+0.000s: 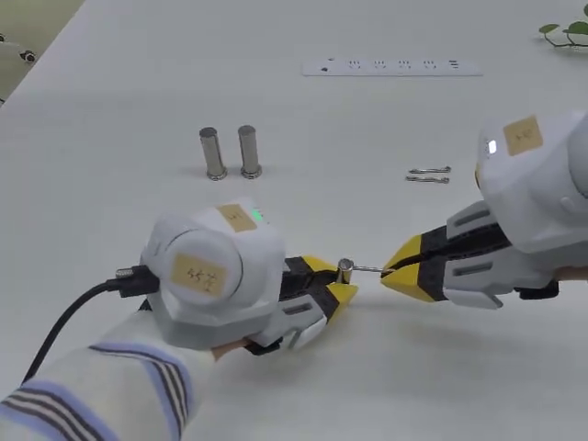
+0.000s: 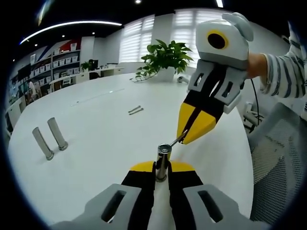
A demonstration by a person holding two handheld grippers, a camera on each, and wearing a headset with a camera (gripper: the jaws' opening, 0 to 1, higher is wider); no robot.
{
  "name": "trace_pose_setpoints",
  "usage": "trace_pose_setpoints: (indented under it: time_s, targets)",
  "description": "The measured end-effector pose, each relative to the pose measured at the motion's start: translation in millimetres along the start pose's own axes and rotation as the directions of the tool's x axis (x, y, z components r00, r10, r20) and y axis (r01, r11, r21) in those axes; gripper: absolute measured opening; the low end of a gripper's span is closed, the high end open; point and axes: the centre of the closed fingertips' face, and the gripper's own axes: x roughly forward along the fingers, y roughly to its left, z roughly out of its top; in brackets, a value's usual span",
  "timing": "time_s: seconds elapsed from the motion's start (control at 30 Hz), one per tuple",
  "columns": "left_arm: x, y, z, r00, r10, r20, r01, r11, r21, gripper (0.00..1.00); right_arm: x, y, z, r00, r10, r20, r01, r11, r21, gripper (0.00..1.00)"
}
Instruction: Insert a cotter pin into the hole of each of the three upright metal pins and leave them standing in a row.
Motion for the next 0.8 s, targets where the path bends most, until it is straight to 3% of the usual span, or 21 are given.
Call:
trace_pose_setpoints:
  time_s: [0.3,0.8]
  targets:
    - [-0.1,0.3,0.0,1.0,0.0,0.001,0.0,1.0,0.003,0.08,6.1,2.4,1.0,1.0,-0.003,-0.004,0.003,1.0,-0.02,0.03]
    - [1.9,-2.8,1.0,1.0,-0.006,0.0,0.006,1.0,0.022,0.07,16.2,0.2,6.1,0.9999,-0.015,0.008,0.015,1.0,0.007,0.03]
